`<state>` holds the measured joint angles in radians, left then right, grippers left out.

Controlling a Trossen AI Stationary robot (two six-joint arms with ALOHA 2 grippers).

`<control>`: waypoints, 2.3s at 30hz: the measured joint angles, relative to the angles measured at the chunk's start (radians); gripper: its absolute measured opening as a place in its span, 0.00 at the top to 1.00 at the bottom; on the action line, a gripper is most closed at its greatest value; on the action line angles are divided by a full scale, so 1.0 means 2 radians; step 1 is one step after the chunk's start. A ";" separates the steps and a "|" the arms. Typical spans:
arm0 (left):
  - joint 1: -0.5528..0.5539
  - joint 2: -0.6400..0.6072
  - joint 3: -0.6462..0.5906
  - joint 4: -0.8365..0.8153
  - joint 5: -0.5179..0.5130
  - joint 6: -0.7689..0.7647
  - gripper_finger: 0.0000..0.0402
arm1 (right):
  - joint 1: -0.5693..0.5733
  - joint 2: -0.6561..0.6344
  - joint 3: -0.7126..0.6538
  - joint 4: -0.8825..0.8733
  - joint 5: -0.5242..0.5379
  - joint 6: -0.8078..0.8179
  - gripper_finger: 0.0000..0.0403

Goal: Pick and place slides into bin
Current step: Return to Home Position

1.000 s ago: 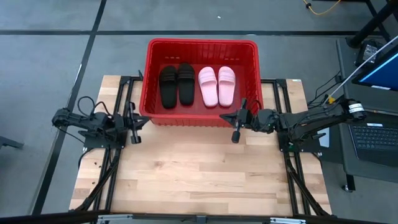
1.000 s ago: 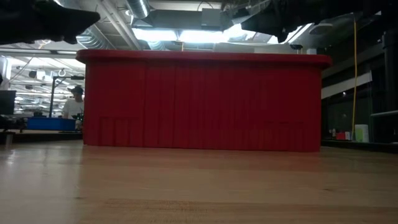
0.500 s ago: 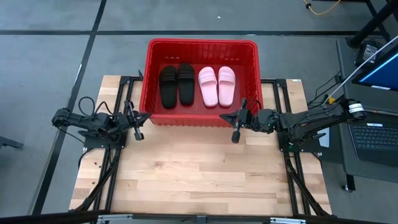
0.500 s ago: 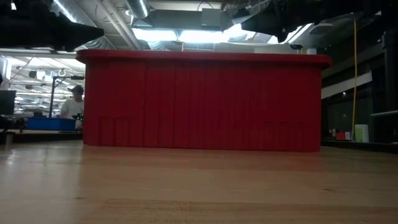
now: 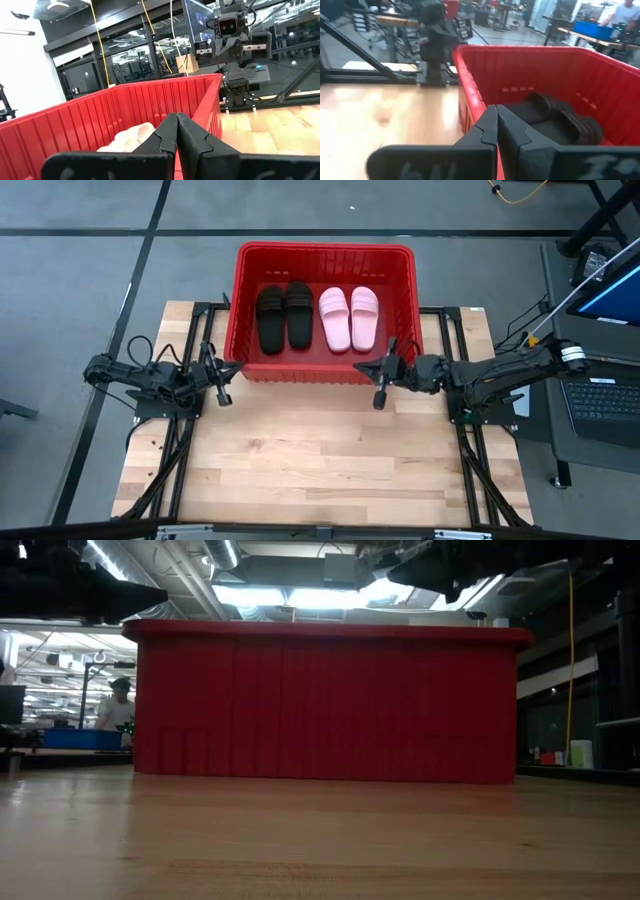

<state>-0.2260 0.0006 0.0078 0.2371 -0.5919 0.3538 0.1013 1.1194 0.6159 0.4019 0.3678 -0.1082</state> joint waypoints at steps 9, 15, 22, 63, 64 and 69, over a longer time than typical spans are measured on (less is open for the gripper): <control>0.000 0.000 0.000 -0.002 0.000 0.000 0.99 | 0.000 -0.095 0.000 -0.063 -0.041 -0.027 0.99; 0.000 0.000 0.000 -0.002 0.000 0.000 0.98 | 0.016 -0.142 0.000 -0.147 -0.043 -0.026 0.99; 0.000 0.000 0.000 -0.002 0.000 0.000 0.99 | 0.048 -0.204 -0.051 -0.118 -0.070 -0.040 0.99; 0.000 0.000 0.000 -0.003 0.000 0.000 0.99 | 0.041 -0.488 -0.230 -0.121 -0.161 -0.014 0.95; 0.000 0.000 0.000 -0.003 0.000 0.000 0.99 | 0.041 -0.493 -0.230 -0.125 -0.164 -0.014 0.95; 0.000 0.000 0.000 -0.003 0.000 0.000 0.98 | 0.039 -0.507 -0.230 -0.136 -0.190 -0.025 0.95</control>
<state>-0.2264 0.0006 0.0074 0.2317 -0.5915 0.3534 0.1797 0.1056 0.1562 0.1302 -0.0126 -0.1578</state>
